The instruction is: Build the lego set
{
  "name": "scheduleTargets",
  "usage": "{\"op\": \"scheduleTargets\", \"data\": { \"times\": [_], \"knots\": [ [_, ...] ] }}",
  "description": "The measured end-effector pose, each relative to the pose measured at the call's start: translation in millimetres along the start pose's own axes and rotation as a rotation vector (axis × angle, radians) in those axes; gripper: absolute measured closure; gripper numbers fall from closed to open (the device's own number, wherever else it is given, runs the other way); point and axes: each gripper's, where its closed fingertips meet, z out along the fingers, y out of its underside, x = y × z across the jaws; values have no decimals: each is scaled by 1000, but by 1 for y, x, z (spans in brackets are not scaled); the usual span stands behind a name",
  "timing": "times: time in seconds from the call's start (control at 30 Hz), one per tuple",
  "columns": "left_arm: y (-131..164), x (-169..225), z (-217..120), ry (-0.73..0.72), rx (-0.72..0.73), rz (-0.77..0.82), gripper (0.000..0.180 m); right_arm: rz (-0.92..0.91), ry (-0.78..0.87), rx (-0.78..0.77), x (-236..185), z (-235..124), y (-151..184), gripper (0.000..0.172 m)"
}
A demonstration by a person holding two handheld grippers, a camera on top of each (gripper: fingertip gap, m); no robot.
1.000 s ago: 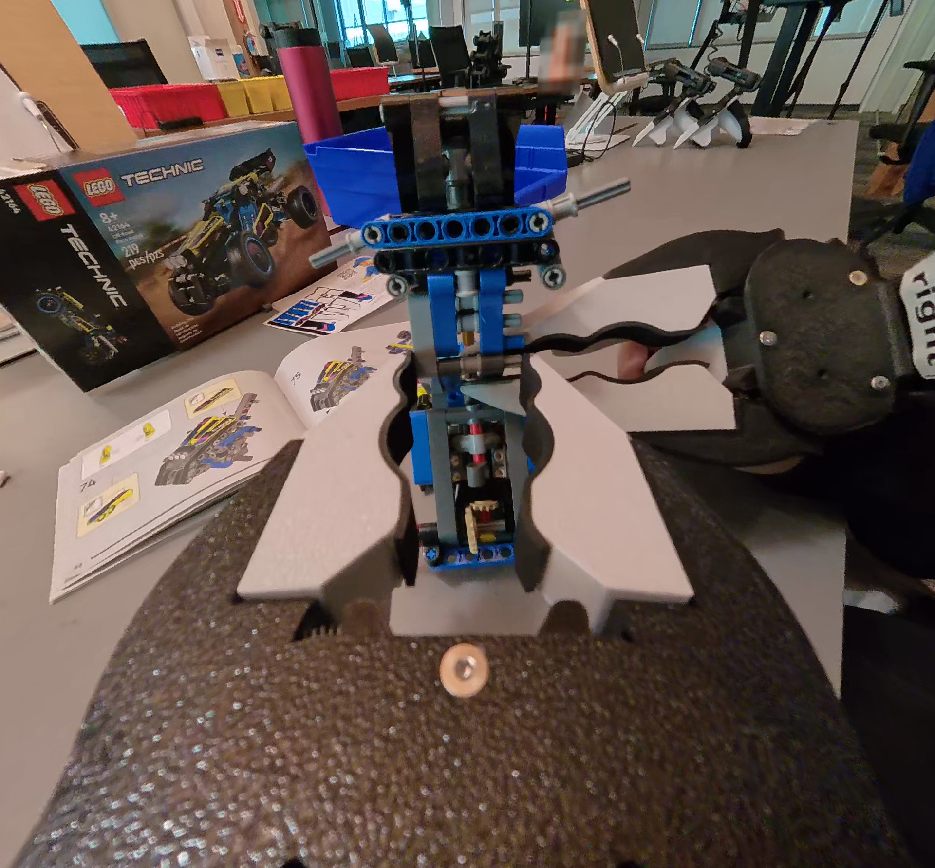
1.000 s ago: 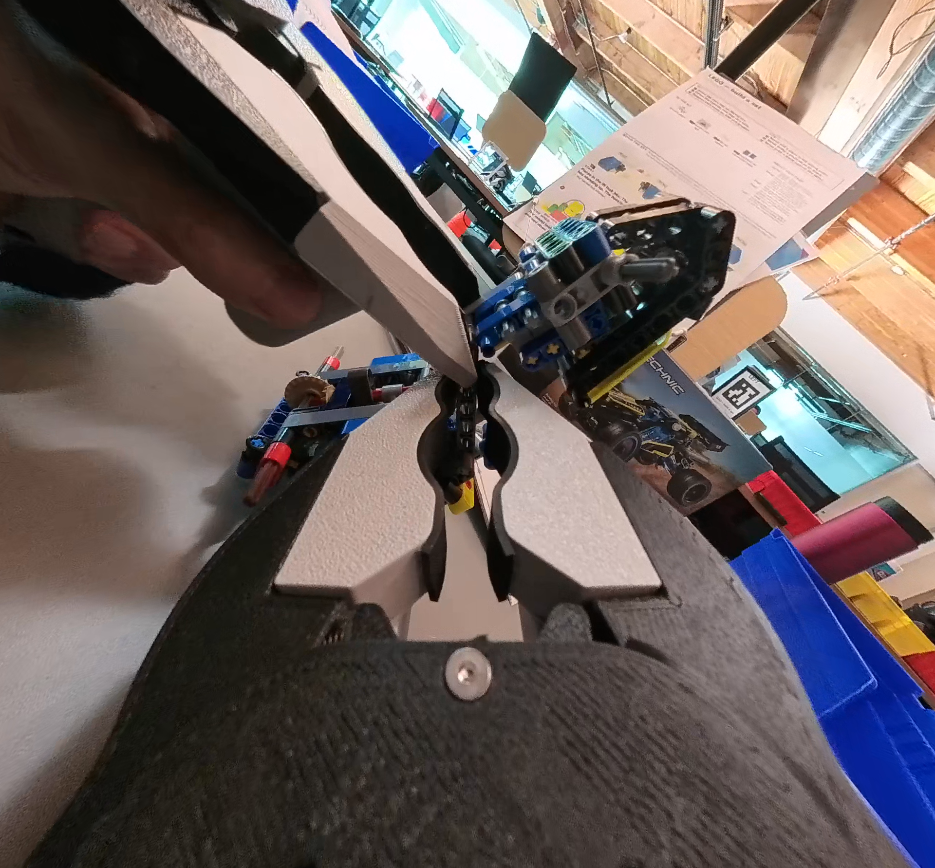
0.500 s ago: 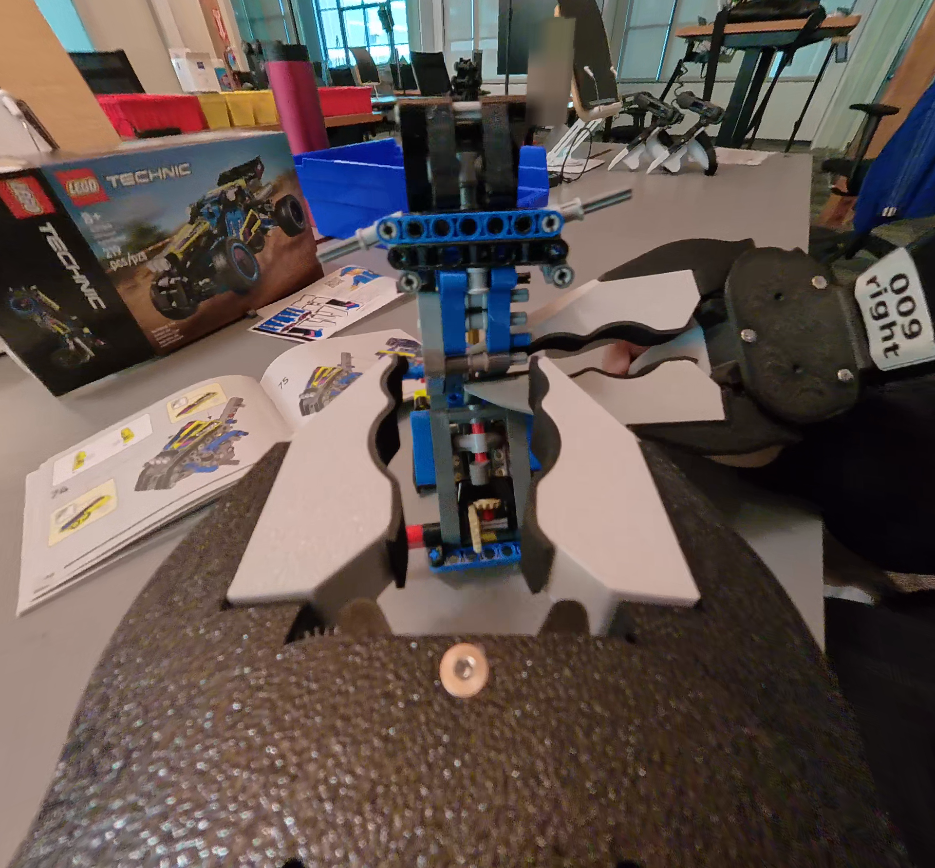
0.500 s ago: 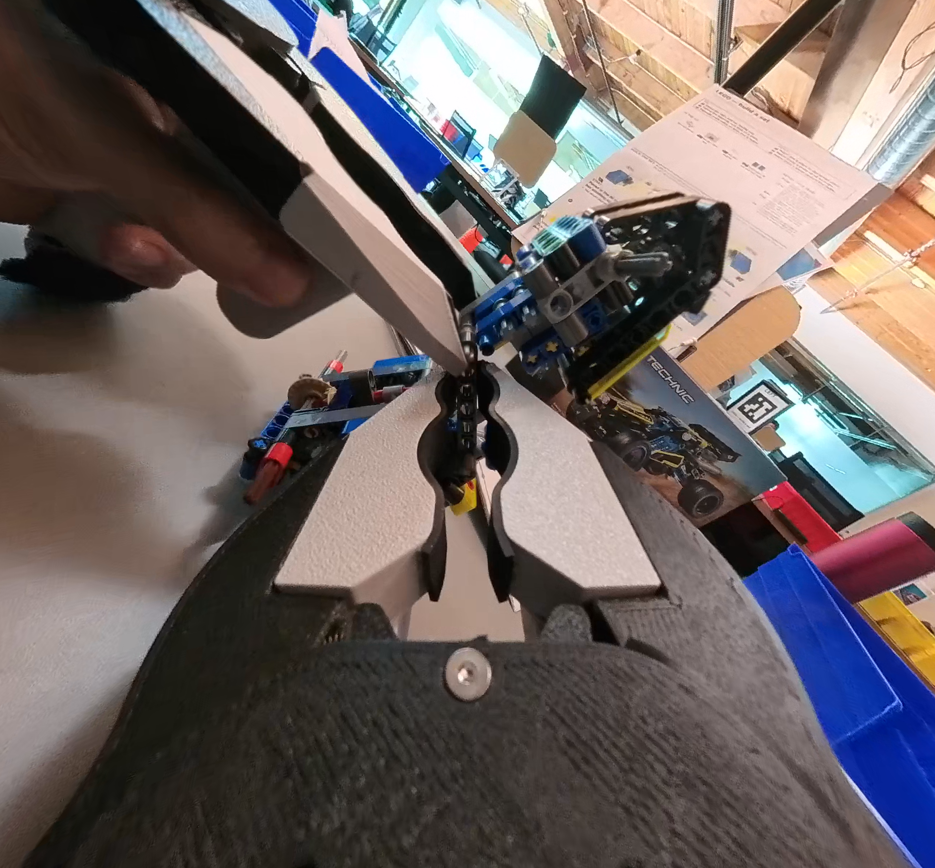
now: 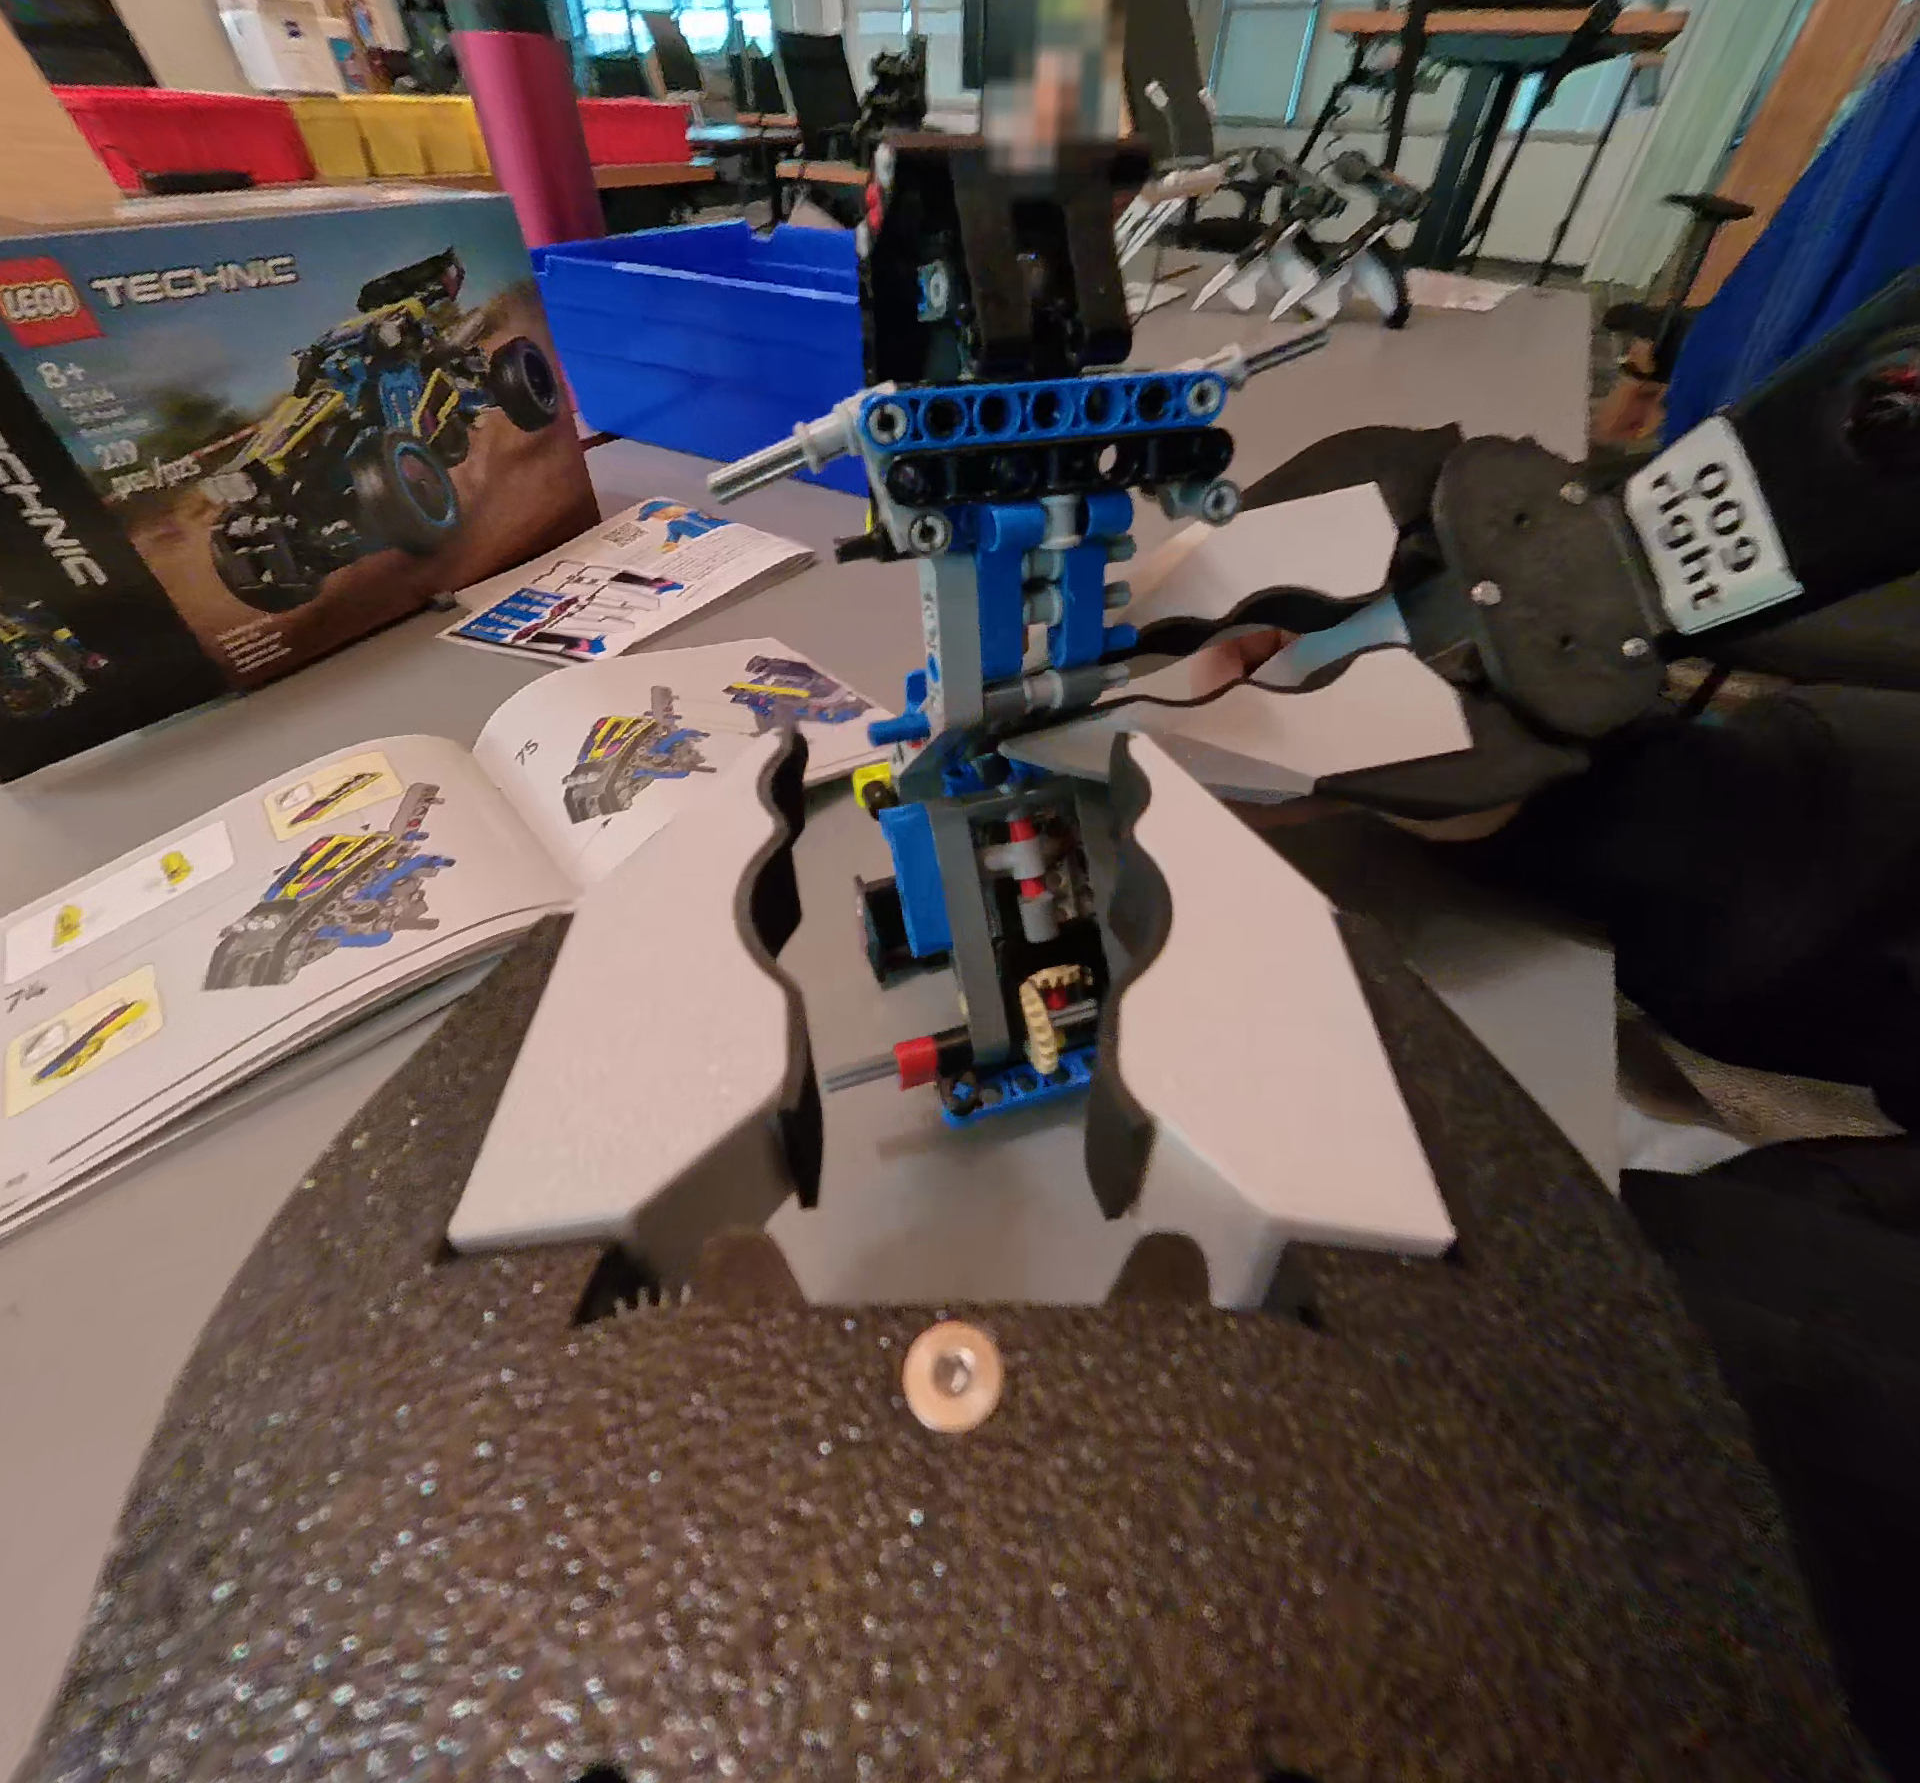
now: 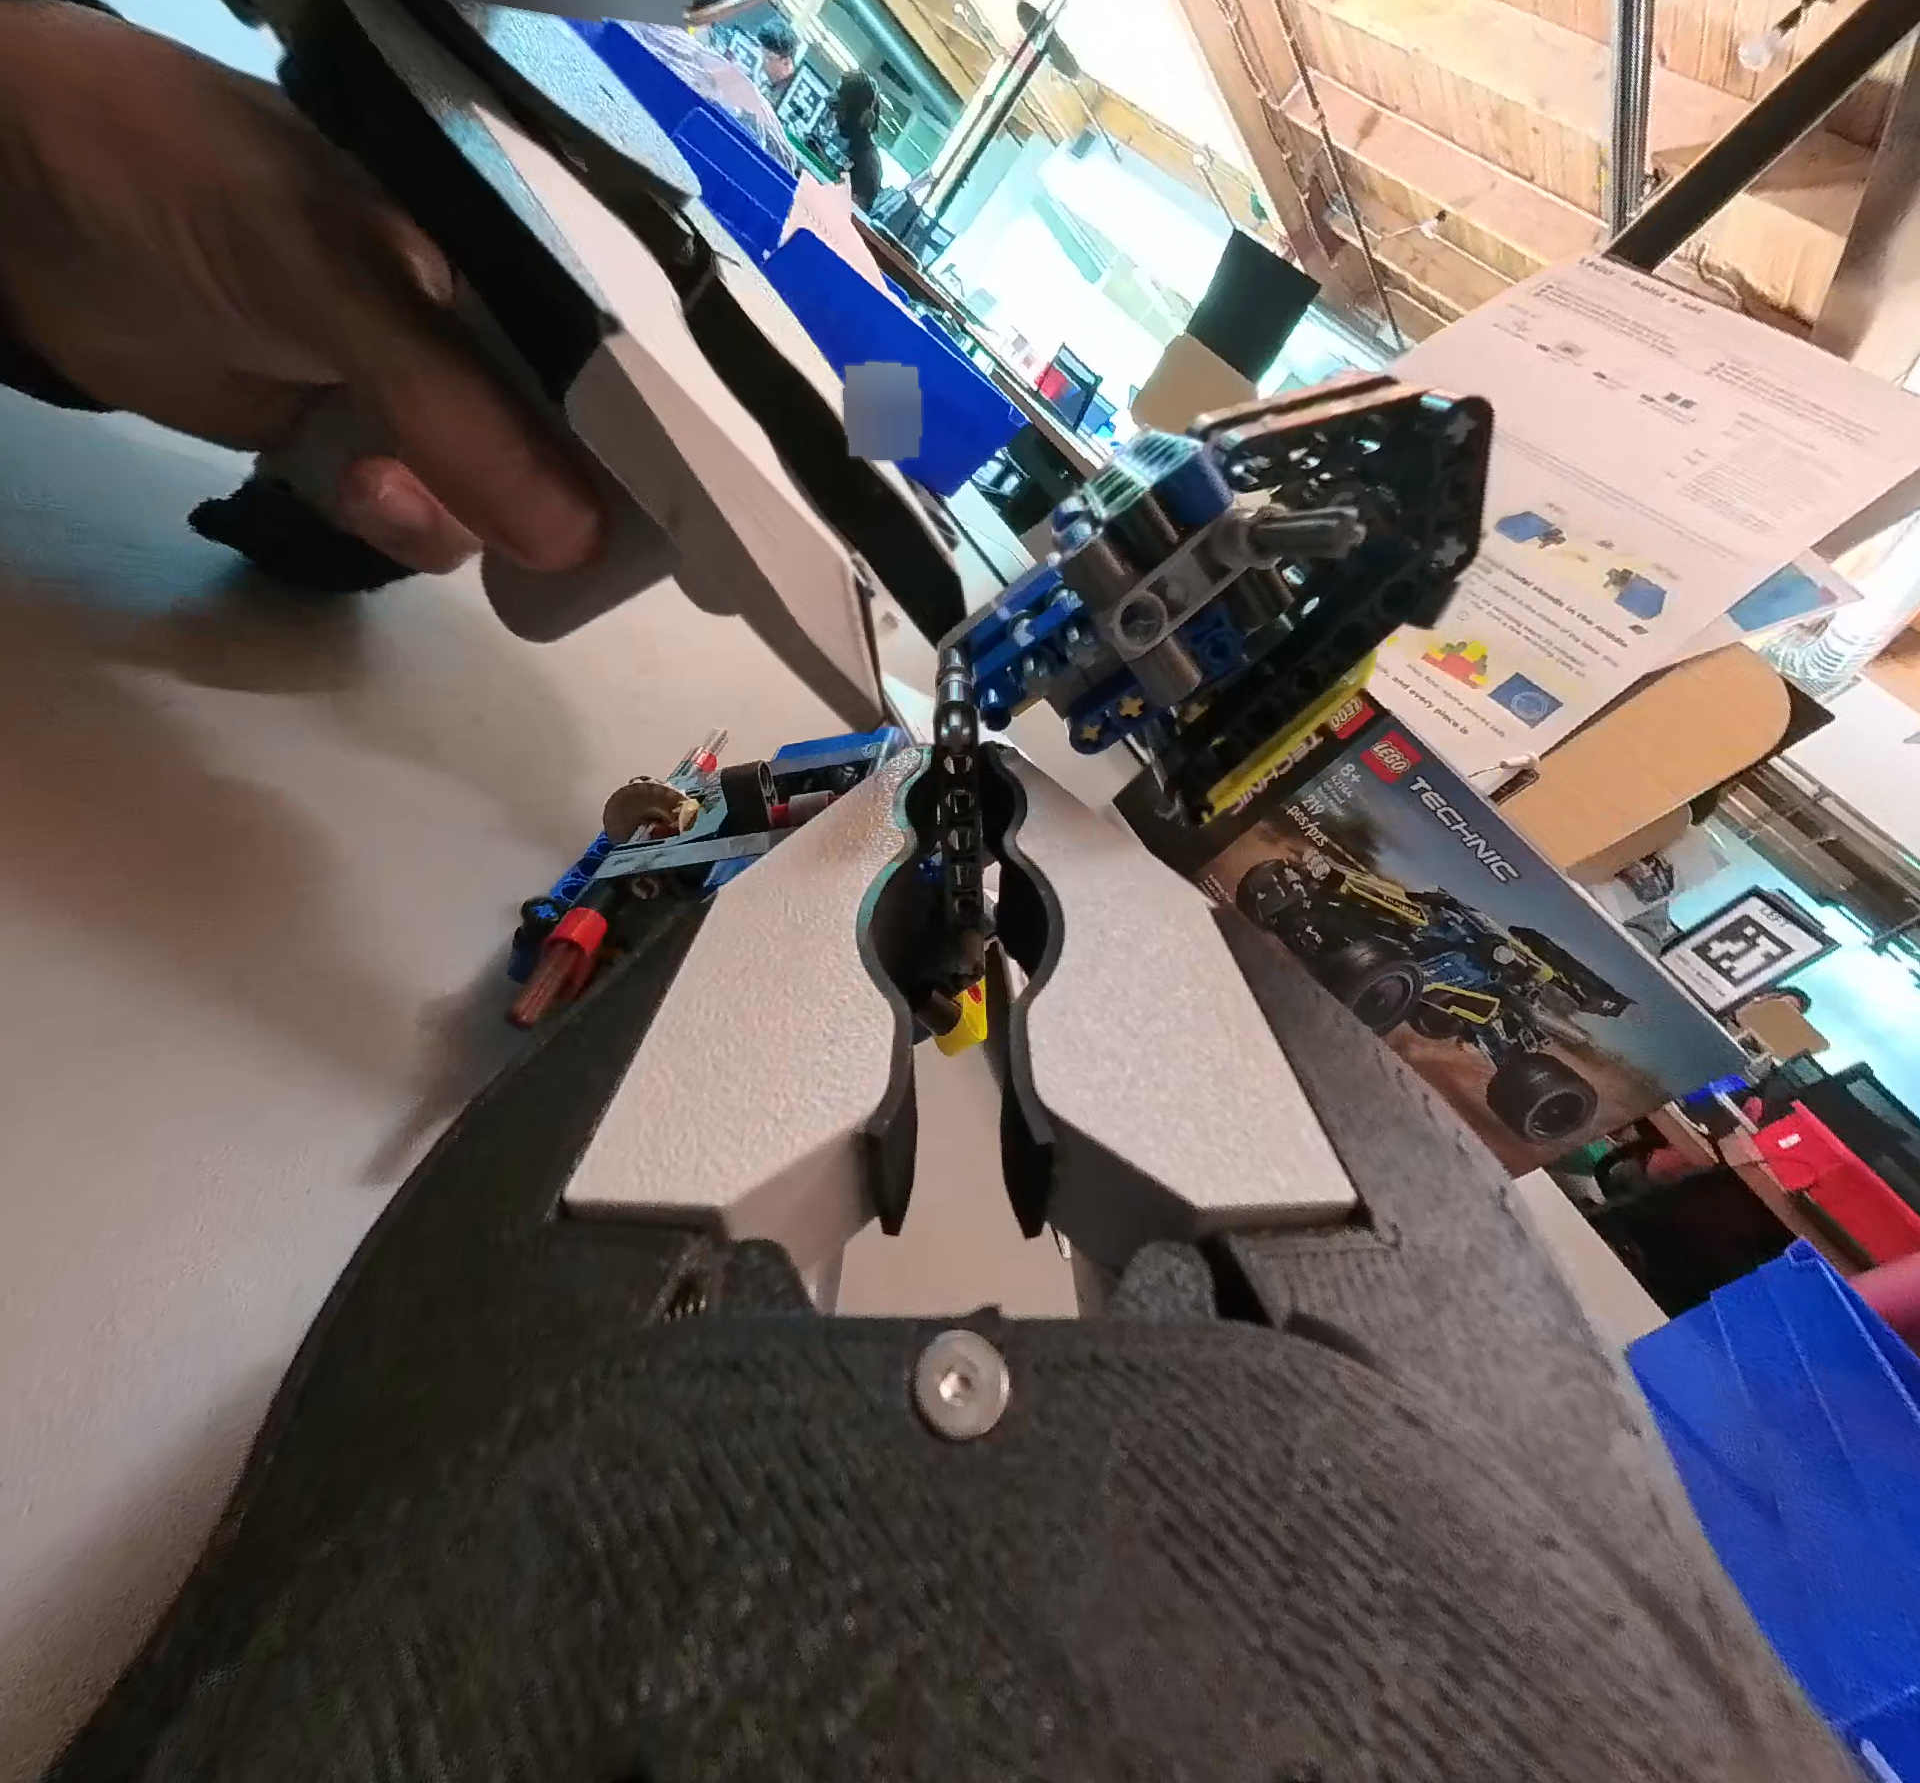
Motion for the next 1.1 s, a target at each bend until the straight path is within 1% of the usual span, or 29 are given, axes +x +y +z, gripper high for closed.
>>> {"op": "scheduleTargets", "data": {
  "times": [0.03, 0.1, 0.2, 0.27, 0.3, 0.4, 0.47, 0.57, 0.6, 0.7, 0.83, 1.1],
  "knots": [
    [3, -2, 1, -14, -22, 4, 126, -2, -6, 5, -1, -1, 0, 167],
    [5, 1, 1, 3, -34, 13, 126, -4, -5, 7, 0, -1, 0, 167],
    [0, 2, 0, -6, -2, 43, 132, -8, 0, 5, 0, -1, 0, 167],
    [-1, 7, 0, 9, 9, 63, 134, -11, 3, 4, 0, -1, 0, 167],
    [-2, 9, 1, 18, 14, 65, 138, -12, 4, 3, 0, -1, 0, 167],
    [-2, 9, 2, 12, 15, 59, 136, -13, 7, -1, 0, 0, 0, 167],
    [-2, 5, 1, 8, 15, 68, 142, -17, 6, 1, -1, 0, 0, 167],
    [-1, -2, 0, -18, 14, 100, 158, -18, -3, 6, -3, 0, -2, 167],
    [-1, -3, 0, -26, 10, 124, 160, -19, -1, 4, -3, 0, -2, 167],
    [0, 0, 2, -40, 3, 162, 155, -31, 14, -8, -2, 1, -1, 167],
    [-1, 3, 2, -14, 10, 133, 150, -29, 18, -9, -3, 3, -2, 167],
    [-1, 5, 2, -17, 13, 152, 152, -25, 22, -13, -3, 4, -2, 167]
  ]
}}
